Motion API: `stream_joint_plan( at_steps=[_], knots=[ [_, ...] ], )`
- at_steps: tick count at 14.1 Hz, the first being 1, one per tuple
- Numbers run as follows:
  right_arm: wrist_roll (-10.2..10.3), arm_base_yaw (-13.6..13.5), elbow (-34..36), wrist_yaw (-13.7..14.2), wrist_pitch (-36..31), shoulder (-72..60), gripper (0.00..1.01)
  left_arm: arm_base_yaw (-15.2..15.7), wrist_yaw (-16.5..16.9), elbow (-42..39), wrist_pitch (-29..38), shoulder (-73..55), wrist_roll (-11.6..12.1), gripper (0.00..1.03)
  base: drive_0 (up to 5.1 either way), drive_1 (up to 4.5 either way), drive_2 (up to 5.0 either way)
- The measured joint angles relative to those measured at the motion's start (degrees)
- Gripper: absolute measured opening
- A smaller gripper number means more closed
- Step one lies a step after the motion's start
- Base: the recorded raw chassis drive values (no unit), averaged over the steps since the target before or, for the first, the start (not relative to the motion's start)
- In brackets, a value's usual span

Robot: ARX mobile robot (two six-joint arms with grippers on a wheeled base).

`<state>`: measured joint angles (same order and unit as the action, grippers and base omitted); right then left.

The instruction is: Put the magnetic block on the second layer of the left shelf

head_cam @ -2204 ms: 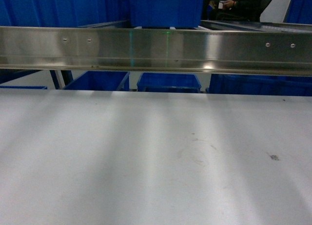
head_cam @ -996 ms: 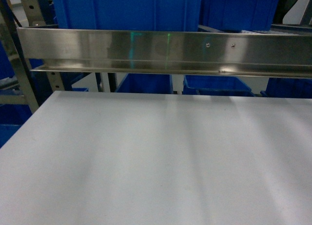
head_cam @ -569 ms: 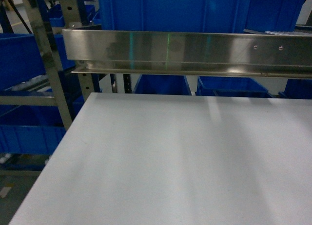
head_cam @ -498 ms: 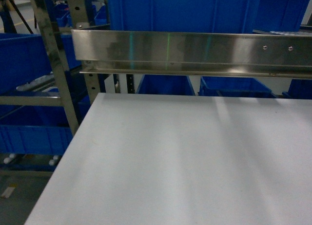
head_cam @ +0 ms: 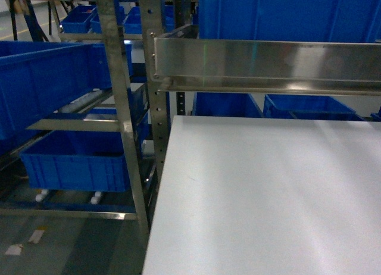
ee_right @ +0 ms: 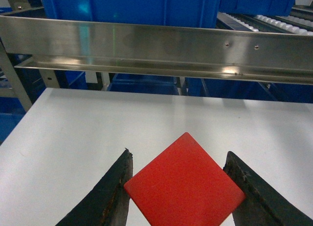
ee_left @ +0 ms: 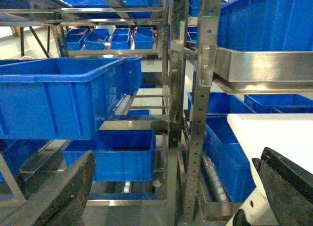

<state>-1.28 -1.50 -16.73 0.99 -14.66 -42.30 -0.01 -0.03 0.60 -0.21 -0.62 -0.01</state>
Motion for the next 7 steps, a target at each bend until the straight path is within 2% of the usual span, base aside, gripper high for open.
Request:
stream_joint_plan(
  at_steps=[7],
  knots=[
    [0.0,0.0,0.0,0.0,0.1,0.0,0.48,0.0,0.1,0.0,0.0,0.0,0.0,0.98,-5.0,2.38,2.4]
  ],
)
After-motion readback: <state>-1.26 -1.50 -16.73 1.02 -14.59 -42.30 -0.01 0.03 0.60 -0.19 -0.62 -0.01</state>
